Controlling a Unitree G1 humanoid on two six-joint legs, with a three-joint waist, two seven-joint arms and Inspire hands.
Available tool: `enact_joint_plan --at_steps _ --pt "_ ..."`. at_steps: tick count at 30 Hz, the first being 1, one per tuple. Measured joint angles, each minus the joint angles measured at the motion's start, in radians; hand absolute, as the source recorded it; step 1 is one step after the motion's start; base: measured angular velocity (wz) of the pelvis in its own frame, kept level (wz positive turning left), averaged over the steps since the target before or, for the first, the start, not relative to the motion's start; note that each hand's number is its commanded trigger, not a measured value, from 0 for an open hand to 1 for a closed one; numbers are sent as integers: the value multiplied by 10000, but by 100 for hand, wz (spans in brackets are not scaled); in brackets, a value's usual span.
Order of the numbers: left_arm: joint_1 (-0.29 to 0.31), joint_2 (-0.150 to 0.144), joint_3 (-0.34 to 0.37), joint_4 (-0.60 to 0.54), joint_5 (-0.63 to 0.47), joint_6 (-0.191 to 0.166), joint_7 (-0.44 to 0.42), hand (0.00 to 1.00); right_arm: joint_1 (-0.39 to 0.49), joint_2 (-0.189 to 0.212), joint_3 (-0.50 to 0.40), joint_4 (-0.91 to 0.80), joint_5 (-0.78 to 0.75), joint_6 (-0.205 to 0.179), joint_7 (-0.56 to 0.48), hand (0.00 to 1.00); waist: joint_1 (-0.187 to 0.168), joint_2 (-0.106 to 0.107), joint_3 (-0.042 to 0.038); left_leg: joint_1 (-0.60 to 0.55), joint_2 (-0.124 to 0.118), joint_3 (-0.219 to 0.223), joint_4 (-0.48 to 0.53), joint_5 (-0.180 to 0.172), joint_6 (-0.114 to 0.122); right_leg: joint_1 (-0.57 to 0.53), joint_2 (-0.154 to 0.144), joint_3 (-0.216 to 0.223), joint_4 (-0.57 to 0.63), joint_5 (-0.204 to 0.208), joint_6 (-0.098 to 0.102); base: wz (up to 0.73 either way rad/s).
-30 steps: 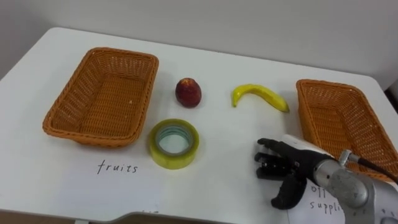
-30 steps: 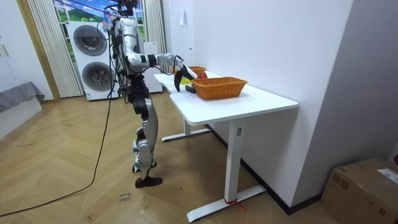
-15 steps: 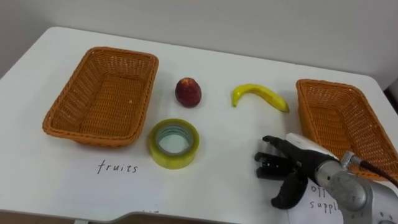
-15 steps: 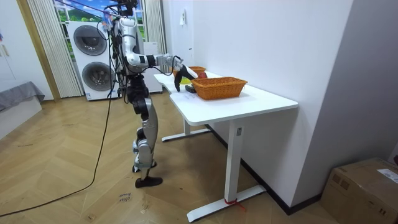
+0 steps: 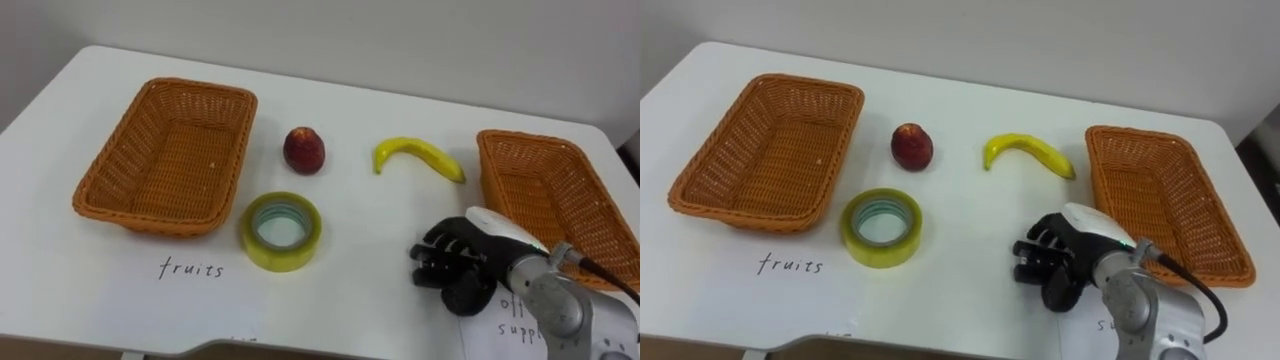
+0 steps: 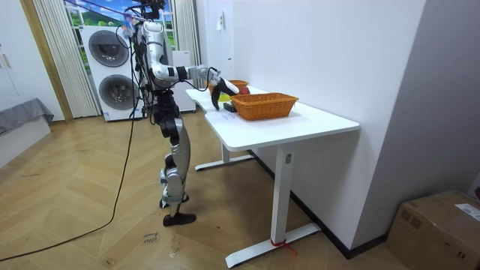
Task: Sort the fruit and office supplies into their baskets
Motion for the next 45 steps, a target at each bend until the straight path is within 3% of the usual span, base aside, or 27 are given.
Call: enact_joint_plan --at_steps 18,35,39,45 --pt "10 -31 -5 -2 8 -6 45 0 6 165 2 39 31 3 89 100 -29 10 -2 16 17 -18 -3 16 25 78 -21 -11 44 23 20 0" --pt "-107 -8 -349 64 -204 -44 53 0 59 163 4 -197 1388 -18 -277 100 -17 97 14 -172 -32 -7 -7 17 32 -87 -22 -2 12 28 32 0" --pt "-265 -42 -410 424 -203 -49 52 0 31 164 6 -501 2046 -243 -444 100 0 232 65 -181 -34 -16 -21 15 33 -95 -26 -19 9 24 38 0" --pt "-260 -48 -413 451 -193 -113 52 0 -325 164 -4 -514 2439 -486 -1168 100 -44 254 68 -180 -41 -22 -16 17 34 -97 -29 -22 -13 24 38 0"
